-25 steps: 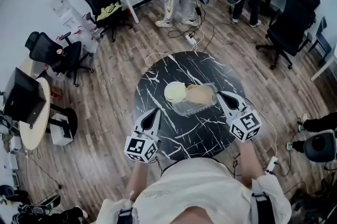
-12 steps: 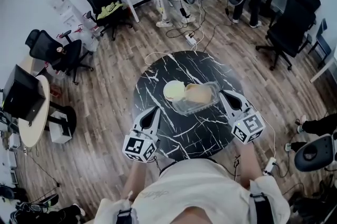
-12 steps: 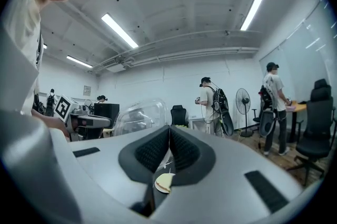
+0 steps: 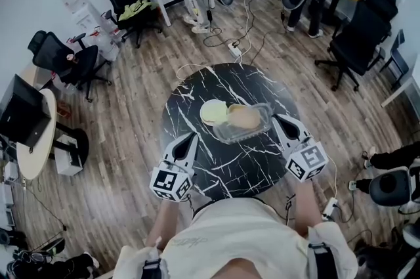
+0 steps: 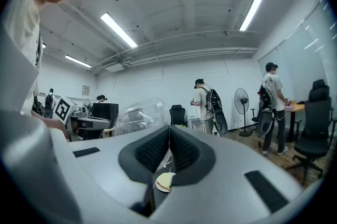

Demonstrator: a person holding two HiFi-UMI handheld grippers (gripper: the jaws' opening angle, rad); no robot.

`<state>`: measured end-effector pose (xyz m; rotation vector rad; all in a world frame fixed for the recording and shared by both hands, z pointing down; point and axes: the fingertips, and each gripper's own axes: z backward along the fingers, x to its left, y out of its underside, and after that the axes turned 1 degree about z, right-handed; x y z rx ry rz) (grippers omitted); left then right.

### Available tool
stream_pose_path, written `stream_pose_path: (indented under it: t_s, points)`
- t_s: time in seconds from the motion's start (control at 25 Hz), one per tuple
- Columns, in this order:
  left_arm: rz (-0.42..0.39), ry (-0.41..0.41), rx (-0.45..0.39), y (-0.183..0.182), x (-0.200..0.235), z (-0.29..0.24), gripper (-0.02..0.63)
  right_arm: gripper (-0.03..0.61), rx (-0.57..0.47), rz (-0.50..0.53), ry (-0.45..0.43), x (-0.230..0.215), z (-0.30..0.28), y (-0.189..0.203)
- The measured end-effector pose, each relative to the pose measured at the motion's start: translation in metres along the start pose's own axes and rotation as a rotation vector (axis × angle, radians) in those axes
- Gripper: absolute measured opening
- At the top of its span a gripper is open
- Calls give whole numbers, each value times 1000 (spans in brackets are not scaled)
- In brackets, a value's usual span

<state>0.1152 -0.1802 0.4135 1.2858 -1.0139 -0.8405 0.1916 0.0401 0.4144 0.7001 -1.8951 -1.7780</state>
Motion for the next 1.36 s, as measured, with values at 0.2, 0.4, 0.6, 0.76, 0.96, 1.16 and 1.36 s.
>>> stream_pose_path:
  t_s: [0.2, 0.4, 0.6, 0.76, 0.96, 1.16, 1.36]
  points:
    - [11, -2, 6, 4, 6, 1, 25, 9, -12, 12, 12, 3, 2, -5]
    - [27, -7, 12, 7, 10, 6, 25, 9, -1, 6, 25, 4, 3, -3]
    - [22, 4, 10, 4, 11, 3, 25, 9, -4, -13, 32, 4, 1, 0]
    - [25, 10, 8, 4, 11, 4, 25, 9, 0, -10, 42, 5, 0, 3]
    - [37, 12, 14, 9, 13, 4, 25, 9, 13, -12, 61, 4, 3, 4]
    - [46, 20, 15, 12, 13, -1, 25, 9, 20, -11, 64, -1, 2, 9]
    - [52, 24, 20, 17, 17, -9, 25, 9, 37, -19, 76, -6, -6, 16]
